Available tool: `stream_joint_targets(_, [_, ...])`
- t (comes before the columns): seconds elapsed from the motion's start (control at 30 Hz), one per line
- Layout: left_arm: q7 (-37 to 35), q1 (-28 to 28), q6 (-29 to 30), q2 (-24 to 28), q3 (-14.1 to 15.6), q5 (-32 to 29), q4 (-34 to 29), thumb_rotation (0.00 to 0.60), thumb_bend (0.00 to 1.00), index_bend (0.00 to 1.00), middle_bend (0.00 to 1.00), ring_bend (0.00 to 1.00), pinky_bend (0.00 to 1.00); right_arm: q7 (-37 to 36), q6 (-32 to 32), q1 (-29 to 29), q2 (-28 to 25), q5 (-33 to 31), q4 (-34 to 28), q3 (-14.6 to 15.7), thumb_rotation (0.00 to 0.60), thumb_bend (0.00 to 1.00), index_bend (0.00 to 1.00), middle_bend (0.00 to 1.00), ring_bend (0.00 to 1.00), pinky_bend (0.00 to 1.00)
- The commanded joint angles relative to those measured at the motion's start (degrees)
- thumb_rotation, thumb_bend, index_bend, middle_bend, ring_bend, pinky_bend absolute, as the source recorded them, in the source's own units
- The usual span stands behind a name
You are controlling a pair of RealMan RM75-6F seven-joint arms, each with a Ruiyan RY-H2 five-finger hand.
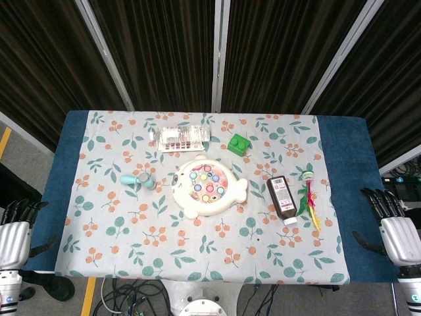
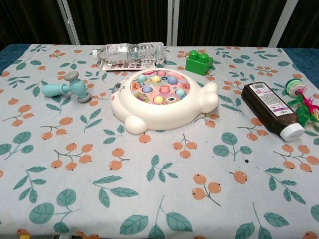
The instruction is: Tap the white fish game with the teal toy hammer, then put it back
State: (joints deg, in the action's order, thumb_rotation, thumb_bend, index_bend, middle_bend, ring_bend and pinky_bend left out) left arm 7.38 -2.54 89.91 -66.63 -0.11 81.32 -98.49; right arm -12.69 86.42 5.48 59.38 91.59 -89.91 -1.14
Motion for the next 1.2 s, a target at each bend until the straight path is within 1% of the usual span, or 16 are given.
stream_joint_targets(0.03, [0.13, -0.16, -0.44, 0.07, -0.20, 0.21, -0.11, 0.600, 0.19, 0.22, 0.25, 0.09, 0.08, 0.09, -0.02, -0.08, 0.01, 0.08, -0.09, 0.07, 0.600, 0.15, 0.00, 0.08, 0.00, 0.00])
stream_joint_targets(0.23, [1.89, -1.24, -1.89, 0.47, -1.06, 0.68, -0.88, 0.600, 0.19, 0.22, 0.25, 0.09, 0.08, -0.11, 0.67, -0.40, -0.73, 0.77, 0.04, 0.22, 0.600, 0.15, 0.00, 0.08, 0.00, 0.00])
stream_joint_targets(0.3, [2.17, -2.42, -2.87, 0.80, -1.73, 1.43, -1.13, 0.600, 0.19, 0.22, 0.25, 0.09, 0.08, -0.19, 1.17, -0.54, -0.92, 0.96, 0.07, 0.12, 0.600, 0.15, 0.00, 0.08, 0.00, 0.00])
stream_joint_targets(0.4, [1.74, -5.67, -6.18, 1.30, -3.48, 2.28, -1.27, 0.600, 0.19, 0.22, 0.25, 0.09, 0.08, -0.32, 1.75, -0.52, -1.09, 1.43, 0.19, -0.06, 0.600, 0.15, 0.00, 0.08, 0.00, 0.00])
stream_joint_targets(0.5, [1.33, -10.38, -11.81, 1.88, -5.84, 1.85, -1.14, 0.600, 0.19, 0.23, 0.25, 0.09, 0.08, -0.42, 1.83, -0.30, -1.24, 1.98, 0.33, -0.12, 0.600, 0.15, 0.00, 0.08, 0.00, 0.00])
stream_joint_targets(0.6, [-0.48, -16.13, -19.37, 1.72, -8.62, -0.11, -0.02, 0.600, 0.19, 0.24, 0.25, 0.09, 0.08, -0.32, 2.15, -0.14, -1.52, 2.68, 0.25, -0.14, 0.600, 0.15, 0.00, 0.08, 0.00, 0.00])
stream_joint_targets(0.73, [-3.01, -24.41, -31.46, -0.36, -11.85, -5.27, 4.43, 0.600, 0.21, 0.24, 0.25, 0.09, 0.08, -0.14, 2.73, -0.19, -1.84, 3.34, 0.05, -0.11, 0.600, 0.15, 0.00, 0.08, 0.00, 0.00])
stream_joint_targets(0.83, [-2.86, -29.23, -38.27, -2.84, -13.33, -9.55, 8.50, 0.600, 0.21, 0.24, 0.25, 0.09, 0.08, -0.16, 3.00, -0.40, -1.91, 3.22, -0.04, -0.10, 0.600, 0.14, 0.00, 0.08, 0.00, 0.00])
stream_joint_targets(0.93, [-3.00, -32.89, -43.27, -5.36, -14.35, -13.73, 12.39, 0.600, 0.21, 0.24, 0.25, 0.09, 0.08, -0.07, 2.98, -0.55, -1.93, 2.85, -0.09, -0.13, 0.600, 0.14, 0.00, 0.08, 0.00, 0.00])
stream_joint_targets(1.03, [-3.16, -35.72, -46.81, -7.54, -14.88, -16.92, 15.39, 0.600, 0.21, 0.24, 0.25, 0.09, 0.08, 0.03, 2.66, -0.53, -1.95, 2.47, -0.12, -0.16, 0.600, 0.14, 0.00, 0.08, 0.00, 0.00])
stream_joint_targets(1.1, [-3.41, -37.00, -48.24, -8.73, -15.03, -18.35, 16.93, 0.600, 0.21, 0.25, 0.24, 0.09, 0.08, 0.01, 2.41, -0.44, -1.94, 2.29, -0.14, -0.22, 0.600, 0.14, 0.00, 0.08, 0.00, 0.00])
stream_joint_targets(1.2, [-2.79, -38.44, -49.64, -10.42, -14.26, -19.51, 18.74, 0.600, 0.21, 0.26, 0.25, 0.09, 0.08, -0.40, 1.99, -0.21, -1.72, 2.12, 0.00, -0.30, 0.600, 0.14, 0.00, 0.08, 0.00, 0.00])
